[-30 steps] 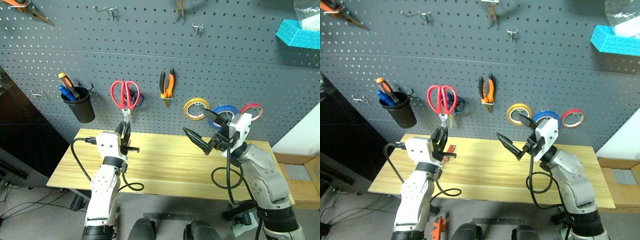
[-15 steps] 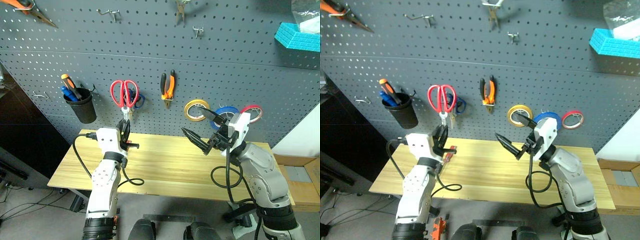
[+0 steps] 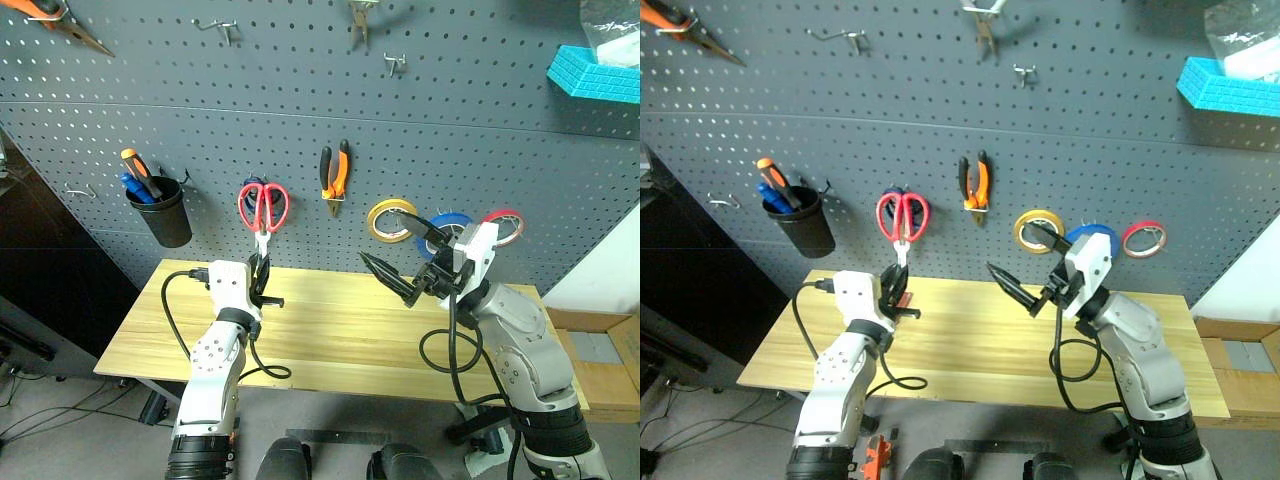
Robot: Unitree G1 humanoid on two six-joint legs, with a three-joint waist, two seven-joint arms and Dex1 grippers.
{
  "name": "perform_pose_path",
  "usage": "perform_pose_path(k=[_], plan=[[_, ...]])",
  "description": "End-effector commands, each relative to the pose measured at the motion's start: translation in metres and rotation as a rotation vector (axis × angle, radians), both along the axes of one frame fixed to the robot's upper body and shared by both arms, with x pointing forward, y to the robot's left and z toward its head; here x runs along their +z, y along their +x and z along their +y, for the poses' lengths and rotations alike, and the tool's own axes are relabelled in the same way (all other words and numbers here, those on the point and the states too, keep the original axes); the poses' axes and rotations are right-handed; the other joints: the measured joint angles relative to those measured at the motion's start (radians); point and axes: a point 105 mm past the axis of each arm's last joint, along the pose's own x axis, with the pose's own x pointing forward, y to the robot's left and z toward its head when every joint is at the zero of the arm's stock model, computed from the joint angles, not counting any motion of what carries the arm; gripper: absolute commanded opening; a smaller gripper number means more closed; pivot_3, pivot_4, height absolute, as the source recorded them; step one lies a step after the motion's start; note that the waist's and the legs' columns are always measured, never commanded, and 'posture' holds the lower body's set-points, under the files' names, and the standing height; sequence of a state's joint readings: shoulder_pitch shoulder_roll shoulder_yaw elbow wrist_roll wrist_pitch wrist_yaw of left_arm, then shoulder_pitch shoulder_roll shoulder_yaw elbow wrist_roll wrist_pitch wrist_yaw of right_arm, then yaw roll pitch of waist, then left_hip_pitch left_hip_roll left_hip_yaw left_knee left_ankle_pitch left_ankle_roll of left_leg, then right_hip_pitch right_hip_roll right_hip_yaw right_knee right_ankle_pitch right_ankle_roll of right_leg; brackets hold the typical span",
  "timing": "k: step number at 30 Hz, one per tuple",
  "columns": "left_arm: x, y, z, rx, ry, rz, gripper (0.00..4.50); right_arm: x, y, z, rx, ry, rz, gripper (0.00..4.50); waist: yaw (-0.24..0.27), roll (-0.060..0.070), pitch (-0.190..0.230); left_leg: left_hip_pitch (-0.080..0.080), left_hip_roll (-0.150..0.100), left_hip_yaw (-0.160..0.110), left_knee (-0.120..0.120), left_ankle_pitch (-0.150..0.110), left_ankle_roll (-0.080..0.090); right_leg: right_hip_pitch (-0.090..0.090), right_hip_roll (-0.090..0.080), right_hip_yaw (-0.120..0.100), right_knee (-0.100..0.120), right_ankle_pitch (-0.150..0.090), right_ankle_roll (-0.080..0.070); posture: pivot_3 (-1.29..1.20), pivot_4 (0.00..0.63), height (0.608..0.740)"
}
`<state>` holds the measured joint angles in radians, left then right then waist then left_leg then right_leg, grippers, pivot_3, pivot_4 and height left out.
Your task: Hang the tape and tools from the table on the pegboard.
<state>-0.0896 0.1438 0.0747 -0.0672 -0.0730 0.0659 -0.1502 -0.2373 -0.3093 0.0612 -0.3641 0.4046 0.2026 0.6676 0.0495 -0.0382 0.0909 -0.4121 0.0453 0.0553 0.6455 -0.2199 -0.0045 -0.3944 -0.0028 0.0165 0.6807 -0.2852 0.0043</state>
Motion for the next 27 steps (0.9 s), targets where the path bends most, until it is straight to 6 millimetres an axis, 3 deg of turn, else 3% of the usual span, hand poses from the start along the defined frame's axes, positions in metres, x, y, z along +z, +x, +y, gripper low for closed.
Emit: perform_pose_path(k=[1,7,12,16,19,23,27], plan=[[0.013,0.003,0.000,0.000,0.006,-0.045,2.32,0.013,-0.004,0.000,-0.001,0.004,-0.062,4.50,0.000,0.000,0.000,0.000,0.000,0.000,0.000,0.000,0.000,0.000,0.000,0.000,0.000,0.000,0.000,0.11,0.063,0.740],[0.005,0.003,0.004,0.009,0.003,-0.016,4.43,0.011,-0.006,-0.002,-0.002,-0.006,-0.061,4.50,-0.001,0.000,0.000,0.001,0.000,0.000,0.000,0.000,0.000,0.001,0.000,0.000,0.000,0.000,0.000,0.11,0.074,0.740],[-0.017,-0.003,0.008,0.031,-0.028,0.082,4.48,-0.002,-0.015,0.003,0.030,-0.073,-0.049,4.50,-0.002,0.001,0.003,0.005,0.000,0.000,-0.001,-0.001,0.001,0.005,-0.001,0.000,-0.001,-0.001,-0.001,0.11,0.105,0.740],[-0.041,-0.011,0.016,0.066,-0.023,0.215,4.48,-0.029,-0.016,0.014,0.037,-0.228,-0.012,4.50,-0.003,0.001,0.013,0.009,0.001,0.001,-0.002,-0.001,0.001,0.008,-0.002,0.000,-0.001,-0.002,-0.002,0.12,0.141,0.740],[-0.056,-0.014,0.040,0.129,0.023,0.326,4.48,-0.045,-0.017,0.036,0.087,-0.304,0.017,4.50,-0.005,0.001,0.032,0.012,0.002,0.001,-0.002,-0.001,0.001,0.009,-0.002,0.000,0.000,-0.005,0.000,0.13,0.169,0.740],[-0.050,-0.002,0.080,0.176,0.120,0.372,4.48,-0.045,-0.019,0.065,0.146,-0.332,0.026,4.50,-0.004,0.001,0.071,0.011,0.003,0.000,-0.003,-0.001,0.001,0.007,-0.002,-0.002,0.002,-0.005,-0.002,0.15,0.213,0.740],[-0.037,0.020,0.104,0.169,0.188,0.391,4.48,-0.044,-0.009,0.083,0.143,-0.381,0.044,4.50,0.005,0.000,0.097,0.008,0.002,0.000,-0.003,-0.001,0.001,0.005,-0.003,-0.003,0.000,-0.003,-0.007,0.16,0.242,0.740]])
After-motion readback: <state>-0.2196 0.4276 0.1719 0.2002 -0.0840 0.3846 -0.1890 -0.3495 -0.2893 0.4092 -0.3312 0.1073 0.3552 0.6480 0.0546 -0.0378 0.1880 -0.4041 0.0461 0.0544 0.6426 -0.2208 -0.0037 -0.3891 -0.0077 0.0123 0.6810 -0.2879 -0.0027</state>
